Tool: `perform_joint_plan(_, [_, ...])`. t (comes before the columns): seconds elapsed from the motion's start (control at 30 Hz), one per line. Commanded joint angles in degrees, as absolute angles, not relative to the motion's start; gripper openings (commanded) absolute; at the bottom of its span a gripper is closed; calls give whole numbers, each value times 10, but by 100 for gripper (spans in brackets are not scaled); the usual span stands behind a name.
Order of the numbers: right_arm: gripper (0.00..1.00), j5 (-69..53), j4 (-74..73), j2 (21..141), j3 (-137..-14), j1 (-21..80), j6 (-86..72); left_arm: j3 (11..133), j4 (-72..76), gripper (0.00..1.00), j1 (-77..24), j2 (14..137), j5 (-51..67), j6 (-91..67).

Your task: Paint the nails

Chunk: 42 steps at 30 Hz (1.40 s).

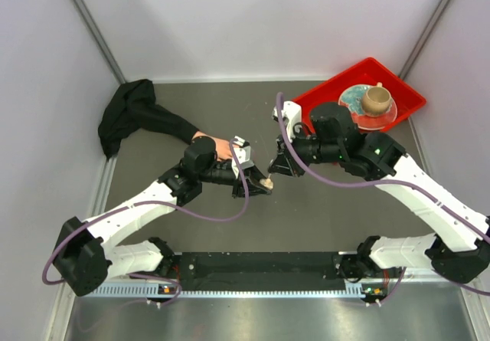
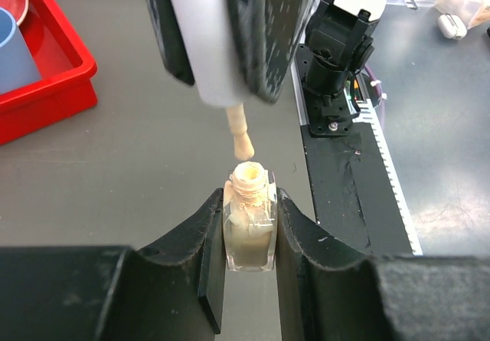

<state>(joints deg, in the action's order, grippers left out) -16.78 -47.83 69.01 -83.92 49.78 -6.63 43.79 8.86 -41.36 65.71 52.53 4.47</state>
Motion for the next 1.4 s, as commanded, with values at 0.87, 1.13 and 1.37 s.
perform_joint_plan(0.87, [0, -149, -440, 676, -807, 511, -74, 468, 95, 0, -416, 640, 517, 56])
perform_joint_plan(1.13, [0, -142, -442, 660, -807, 512, -72, 471, 91, 0, -416, 646, 513, 59])
perform_joint_plan(1.37, [0, -148, -438, 655, -799, 512, -77, 473, 88, 0, -416, 648, 512, 59])
